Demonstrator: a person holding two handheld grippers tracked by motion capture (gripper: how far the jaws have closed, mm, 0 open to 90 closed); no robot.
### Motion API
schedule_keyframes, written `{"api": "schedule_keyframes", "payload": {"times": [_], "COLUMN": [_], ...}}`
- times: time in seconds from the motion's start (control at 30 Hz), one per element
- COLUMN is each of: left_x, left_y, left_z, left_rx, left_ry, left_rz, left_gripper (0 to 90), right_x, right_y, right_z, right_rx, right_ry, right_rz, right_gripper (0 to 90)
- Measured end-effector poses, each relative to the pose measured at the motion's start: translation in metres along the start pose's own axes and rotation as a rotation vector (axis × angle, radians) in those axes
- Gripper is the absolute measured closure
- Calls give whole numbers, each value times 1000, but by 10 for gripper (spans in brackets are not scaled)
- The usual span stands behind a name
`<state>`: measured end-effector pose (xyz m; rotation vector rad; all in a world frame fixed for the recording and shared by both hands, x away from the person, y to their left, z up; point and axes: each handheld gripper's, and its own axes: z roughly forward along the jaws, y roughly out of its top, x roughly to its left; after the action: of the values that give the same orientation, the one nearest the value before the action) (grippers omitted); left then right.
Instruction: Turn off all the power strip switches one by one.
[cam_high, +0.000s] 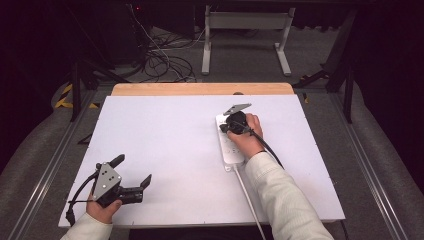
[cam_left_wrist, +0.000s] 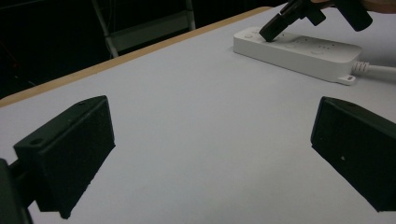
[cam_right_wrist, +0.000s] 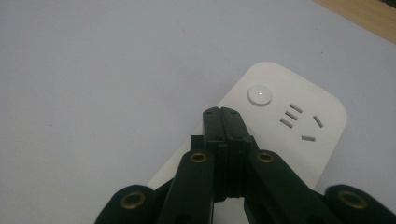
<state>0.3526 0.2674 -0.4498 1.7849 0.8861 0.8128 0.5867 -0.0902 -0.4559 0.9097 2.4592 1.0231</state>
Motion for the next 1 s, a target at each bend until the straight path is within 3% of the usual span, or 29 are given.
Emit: {"api": "schedule_keyframes", "payload": {"times": [0.77,1.0], "left_x": [0,-1], "left_y": [0,0], "left_z": [0,1], "left_rx": [1,4], "left_ry": [-1,-2], "left_rz": [3,-2], "left_gripper": [2,2], "right_x": [-3,2], "right_y": [-2,1], "right_z": [0,2], "right_rx": [-14,22], "right_ry": [17,-17], "right_rz": [36,13], "right_gripper": [900,900]}}
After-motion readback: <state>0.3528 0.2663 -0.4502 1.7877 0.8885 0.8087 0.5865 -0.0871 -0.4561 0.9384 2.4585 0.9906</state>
